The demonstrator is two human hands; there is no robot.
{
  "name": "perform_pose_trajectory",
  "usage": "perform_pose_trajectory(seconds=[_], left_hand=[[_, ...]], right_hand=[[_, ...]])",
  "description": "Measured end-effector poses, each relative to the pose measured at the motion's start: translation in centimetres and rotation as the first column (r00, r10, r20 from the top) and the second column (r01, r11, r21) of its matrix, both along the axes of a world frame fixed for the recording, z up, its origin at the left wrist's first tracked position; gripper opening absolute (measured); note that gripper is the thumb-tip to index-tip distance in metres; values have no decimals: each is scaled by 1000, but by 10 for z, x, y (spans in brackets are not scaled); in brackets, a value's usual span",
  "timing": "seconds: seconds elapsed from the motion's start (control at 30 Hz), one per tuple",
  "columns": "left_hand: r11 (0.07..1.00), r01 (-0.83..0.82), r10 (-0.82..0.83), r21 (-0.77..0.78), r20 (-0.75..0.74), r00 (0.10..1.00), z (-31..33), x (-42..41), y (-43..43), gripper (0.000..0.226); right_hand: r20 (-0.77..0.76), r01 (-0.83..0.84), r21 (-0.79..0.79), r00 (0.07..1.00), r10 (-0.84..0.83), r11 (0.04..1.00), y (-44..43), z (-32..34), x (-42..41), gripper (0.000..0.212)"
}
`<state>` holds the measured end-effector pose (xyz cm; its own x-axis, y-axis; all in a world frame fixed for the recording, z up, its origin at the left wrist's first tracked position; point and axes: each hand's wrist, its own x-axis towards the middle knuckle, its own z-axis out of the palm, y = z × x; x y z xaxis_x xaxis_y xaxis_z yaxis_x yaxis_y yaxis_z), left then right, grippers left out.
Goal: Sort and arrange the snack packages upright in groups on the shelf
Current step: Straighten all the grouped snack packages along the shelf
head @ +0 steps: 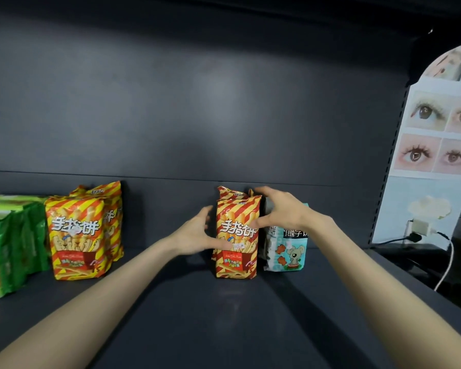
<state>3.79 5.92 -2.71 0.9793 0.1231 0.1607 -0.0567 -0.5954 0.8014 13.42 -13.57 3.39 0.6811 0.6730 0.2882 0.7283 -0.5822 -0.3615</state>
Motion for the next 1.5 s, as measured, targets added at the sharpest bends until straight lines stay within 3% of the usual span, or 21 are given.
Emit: perform_pose_trajectory(seconds=[0.13,0.33,0.73,1.13,1.5], left_hand=[[998,44,-45,-36,-27,999,-9,10,4,108],[993,106,-108,-53,-40,993,-21,18,4,95],[991,112,-110,-77,32,993,-26,13,10,80],[995,41,-34,-89,77,996,-31,-29,52,75],[997,-10,18,-73,110,994,-32,-65,91,78]], right_hand=[[0,-23,-52,1000,23,998,9,-1,13,96],[129,61,-158,991,-41,986,15,-1,21,94],[102,-19,-61,994,26,998,22,-5,13,72],[-146,-171,153,970,194,973,70,-16,-21,65],[-250,-182,276,935,253,944,122,-30,-45,70]])
